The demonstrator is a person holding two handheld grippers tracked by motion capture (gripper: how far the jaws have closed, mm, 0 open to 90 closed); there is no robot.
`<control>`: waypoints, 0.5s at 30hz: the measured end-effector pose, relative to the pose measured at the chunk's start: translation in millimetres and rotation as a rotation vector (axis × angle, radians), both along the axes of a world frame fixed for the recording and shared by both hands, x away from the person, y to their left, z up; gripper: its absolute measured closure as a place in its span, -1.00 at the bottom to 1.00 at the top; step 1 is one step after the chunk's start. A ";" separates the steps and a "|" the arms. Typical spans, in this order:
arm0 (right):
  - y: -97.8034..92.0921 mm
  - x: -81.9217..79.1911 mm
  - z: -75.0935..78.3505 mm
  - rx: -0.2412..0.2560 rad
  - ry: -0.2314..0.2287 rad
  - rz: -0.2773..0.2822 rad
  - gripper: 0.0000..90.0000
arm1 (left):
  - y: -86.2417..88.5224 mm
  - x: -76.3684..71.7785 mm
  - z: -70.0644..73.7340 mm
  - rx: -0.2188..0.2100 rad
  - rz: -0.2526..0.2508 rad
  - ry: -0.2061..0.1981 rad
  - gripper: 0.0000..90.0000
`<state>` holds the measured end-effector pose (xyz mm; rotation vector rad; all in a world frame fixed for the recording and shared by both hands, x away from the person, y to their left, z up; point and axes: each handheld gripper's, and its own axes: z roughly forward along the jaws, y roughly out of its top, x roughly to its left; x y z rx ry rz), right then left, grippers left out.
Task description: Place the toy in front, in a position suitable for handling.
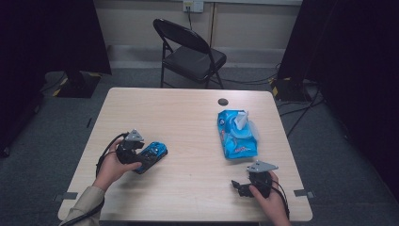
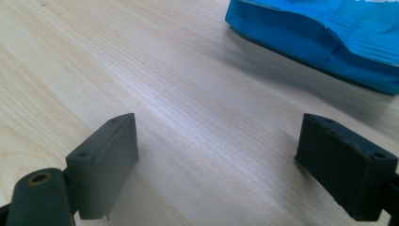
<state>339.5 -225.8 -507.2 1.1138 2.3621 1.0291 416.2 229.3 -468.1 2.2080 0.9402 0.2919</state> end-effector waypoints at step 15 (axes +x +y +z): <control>0.0 0.0 0.0 0.000 0.000 0.000 -0.73 | -7.4 8.8 -14.0 0.062 0.004 0.039 -0.64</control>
